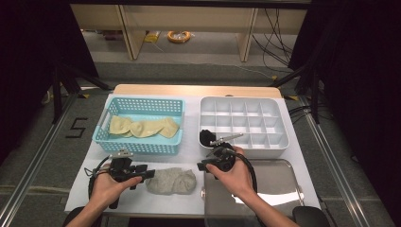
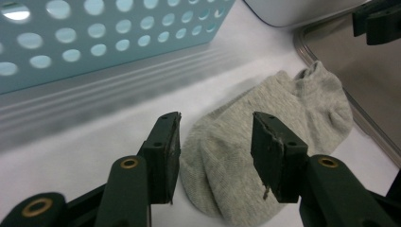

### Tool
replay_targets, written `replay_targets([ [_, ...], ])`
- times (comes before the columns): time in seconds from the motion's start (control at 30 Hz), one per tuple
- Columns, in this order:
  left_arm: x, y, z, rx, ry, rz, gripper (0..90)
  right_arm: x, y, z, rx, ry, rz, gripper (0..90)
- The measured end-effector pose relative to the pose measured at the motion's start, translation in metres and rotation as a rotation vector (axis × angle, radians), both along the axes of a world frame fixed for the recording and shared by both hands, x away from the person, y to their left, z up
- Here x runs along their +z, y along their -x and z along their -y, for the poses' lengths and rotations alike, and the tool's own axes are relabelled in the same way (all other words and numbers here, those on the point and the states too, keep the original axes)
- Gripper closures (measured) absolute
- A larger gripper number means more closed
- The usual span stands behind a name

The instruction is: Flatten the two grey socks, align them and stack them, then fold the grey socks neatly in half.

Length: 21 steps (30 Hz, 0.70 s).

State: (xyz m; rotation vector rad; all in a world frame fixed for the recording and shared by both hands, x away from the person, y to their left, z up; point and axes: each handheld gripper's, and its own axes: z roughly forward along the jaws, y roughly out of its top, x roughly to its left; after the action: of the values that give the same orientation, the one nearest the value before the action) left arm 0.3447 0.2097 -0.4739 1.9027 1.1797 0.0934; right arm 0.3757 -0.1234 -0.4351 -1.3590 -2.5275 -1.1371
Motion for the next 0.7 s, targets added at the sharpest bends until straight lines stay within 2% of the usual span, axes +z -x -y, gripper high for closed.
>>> replay_targets([
  [0.07,0.000,0.000,0.000,0.004,0.002,0.003,53.1,0.001,0.001,0.001,0.001,0.000,0.008,71.7],
  [0.13,-0.001,0.000,0.000,0.004,-0.001,-0.002,53.5,0.003,0.003,0.000,-0.010,-0.011,-0.008,71.7],
  [0.17,-0.001,0.000,0.000,0.004,-0.002,-0.007,53.8,0.003,0.002,0.001,0.002,-0.004,0.017,71.7],
  [0.23,-0.003,0.000,0.001,0.003,-0.002,-0.011,54.4,0.003,0.003,0.001,-0.001,-0.009,0.014,71.7],
  [0.33,-0.007,-0.002,0.001,0.000,-0.018,-0.040,55.0,0.005,0.003,0.003,-0.007,-0.010,0.022,71.7],
  [0.4,-0.008,-0.002,0.001,-0.002,-0.020,-0.046,55.1,0.006,0.003,0.003,-0.004,-0.013,0.013,71.6],
  [0.5,-0.009,-0.002,0.001,0.006,-0.028,-0.046,55.6,0.006,0.003,0.003,-0.013,-0.014,0.027,71.5],
  [0.6,-0.010,-0.002,0.001,0.004,-0.026,-0.065,56.9,0.006,0.002,0.003,-0.006,-0.019,0.026,71.4],
  [0.63,-0.011,-0.001,0.002,0.015,-0.026,-0.060,57.3,0.006,0.003,0.003,-0.006,-0.018,0.023,71.4],
  [0.7,-0.011,-0.001,0.002,-0.002,-0.037,-0.080,58.0,0.006,0.002,0.003,0.006,-0.023,0.009,71.3],
])
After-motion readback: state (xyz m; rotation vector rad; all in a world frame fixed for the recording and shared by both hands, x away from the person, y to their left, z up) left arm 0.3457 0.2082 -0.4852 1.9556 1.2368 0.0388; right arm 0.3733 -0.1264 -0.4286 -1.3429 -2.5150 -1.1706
